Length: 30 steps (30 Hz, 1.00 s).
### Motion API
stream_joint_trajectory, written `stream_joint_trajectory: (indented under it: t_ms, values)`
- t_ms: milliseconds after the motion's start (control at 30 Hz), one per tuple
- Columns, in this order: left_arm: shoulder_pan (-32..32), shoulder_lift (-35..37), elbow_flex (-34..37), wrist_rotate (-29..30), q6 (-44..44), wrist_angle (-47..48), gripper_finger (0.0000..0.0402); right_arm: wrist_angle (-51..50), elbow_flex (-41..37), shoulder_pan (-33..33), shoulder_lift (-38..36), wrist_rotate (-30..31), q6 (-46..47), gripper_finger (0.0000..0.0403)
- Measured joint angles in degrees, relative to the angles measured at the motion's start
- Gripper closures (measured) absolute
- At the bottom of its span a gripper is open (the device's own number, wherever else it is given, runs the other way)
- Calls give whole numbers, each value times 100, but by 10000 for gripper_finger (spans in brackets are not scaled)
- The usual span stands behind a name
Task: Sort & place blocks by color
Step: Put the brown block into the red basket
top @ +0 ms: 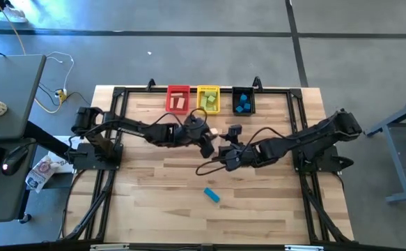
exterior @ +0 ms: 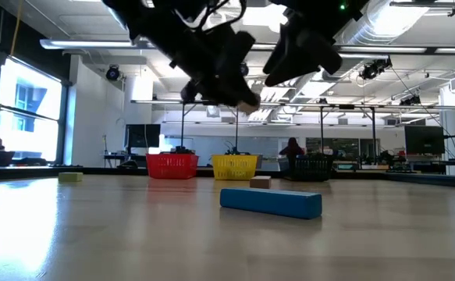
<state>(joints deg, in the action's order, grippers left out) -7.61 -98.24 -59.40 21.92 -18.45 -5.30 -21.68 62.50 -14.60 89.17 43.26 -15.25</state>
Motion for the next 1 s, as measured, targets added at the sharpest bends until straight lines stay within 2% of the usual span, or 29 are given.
stream_joint_trajectory:
  t_ms: [100,333,667,800,1000]
  values:
    - [-215,0,0,182,-18,329,293,-12,0,109,0,-150,2,182]
    - [-880,0,0,664,53,1058,293,-17,0,481,0,-1116,605,182]
    - [-1940,1,0,840,129,1828,292,188,0,933,7,-3029,1928,181]
    - [-2270,2,0,808,126,2071,290,318,1,945,9,-3261,2275,181]
    - [-2619,-2,42,416,115,2140,290,426,4,859,73,-3442,3067,181]
